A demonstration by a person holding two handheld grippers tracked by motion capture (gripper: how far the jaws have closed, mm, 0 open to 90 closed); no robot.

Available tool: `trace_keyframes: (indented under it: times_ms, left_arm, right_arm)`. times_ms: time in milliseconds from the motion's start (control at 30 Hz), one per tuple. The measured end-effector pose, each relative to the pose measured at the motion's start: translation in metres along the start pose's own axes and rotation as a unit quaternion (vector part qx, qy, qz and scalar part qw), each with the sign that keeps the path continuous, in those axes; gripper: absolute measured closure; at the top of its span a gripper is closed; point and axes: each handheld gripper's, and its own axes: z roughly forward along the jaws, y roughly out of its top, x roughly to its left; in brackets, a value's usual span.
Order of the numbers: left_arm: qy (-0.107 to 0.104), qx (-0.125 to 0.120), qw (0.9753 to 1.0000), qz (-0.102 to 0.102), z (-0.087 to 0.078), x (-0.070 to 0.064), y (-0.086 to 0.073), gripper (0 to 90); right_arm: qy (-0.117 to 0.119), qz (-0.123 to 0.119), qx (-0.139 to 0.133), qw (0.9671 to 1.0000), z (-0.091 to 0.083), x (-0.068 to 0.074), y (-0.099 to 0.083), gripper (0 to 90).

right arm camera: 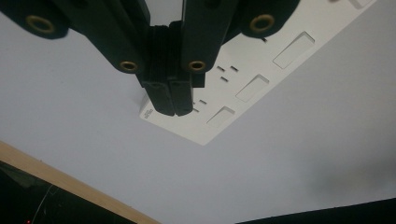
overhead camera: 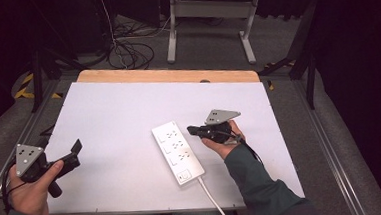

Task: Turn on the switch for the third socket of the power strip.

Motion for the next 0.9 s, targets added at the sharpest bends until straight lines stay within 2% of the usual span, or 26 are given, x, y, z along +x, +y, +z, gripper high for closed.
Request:
trace_keyframes:
  times_ms: [900]
  left_arm:
    - [0.007, 0.0, 1.0, 0.0, -0.005, 0.003, -0.002, 2.7]
  right_arm:
    - [0.022, -0.017, 0.014, 0.9995, 0.026, 0.007, 0.01, 90.0]
